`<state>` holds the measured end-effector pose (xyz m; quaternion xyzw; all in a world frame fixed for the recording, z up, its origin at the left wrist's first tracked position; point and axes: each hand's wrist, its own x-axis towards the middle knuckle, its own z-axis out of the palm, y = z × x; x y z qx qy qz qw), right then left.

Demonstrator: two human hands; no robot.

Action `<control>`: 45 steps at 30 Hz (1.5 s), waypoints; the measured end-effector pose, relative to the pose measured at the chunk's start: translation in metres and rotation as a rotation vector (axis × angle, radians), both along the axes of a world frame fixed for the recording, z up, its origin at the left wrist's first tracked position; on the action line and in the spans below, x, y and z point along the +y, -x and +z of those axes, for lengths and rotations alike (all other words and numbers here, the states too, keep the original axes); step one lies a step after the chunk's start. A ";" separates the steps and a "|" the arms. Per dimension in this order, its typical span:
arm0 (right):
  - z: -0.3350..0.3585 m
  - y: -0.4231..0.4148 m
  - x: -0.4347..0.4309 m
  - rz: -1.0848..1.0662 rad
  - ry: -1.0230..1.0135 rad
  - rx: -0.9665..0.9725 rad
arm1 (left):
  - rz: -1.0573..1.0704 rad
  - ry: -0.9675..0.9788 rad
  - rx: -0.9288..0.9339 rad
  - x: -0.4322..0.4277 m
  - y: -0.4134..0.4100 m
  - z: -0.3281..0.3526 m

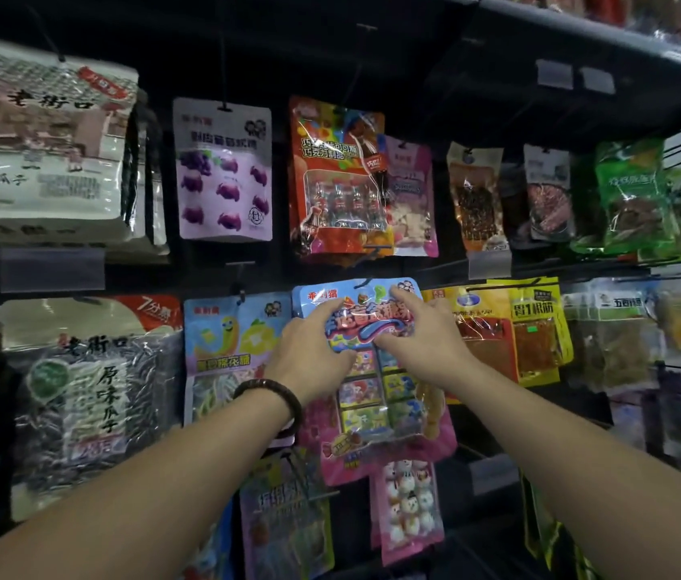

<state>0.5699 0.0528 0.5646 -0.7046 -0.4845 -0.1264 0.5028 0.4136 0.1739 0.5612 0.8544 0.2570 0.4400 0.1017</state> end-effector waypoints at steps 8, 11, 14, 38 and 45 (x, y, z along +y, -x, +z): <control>0.004 -0.011 0.031 -0.004 0.150 0.054 | 0.047 0.114 0.122 0.026 -0.012 0.002; 0.007 -0.011 0.038 -0.005 0.224 0.063 | 0.052 0.115 0.126 0.025 -0.009 0.005; 0.005 -0.005 0.038 -0.043 0.272 0.052 | 0.058 0.102 0.157 0.018 -0.002 0.006; -0.129 0.182 -0.081 0.270 0.311 -0.094 | 0.038 -0.007 0.468 -0.127 0.237 -0.138; -0.283 0.271 -0.090 0.487 0.439 0.110 | 0.080 0.243 0.571 -0.148 0.345 -0.310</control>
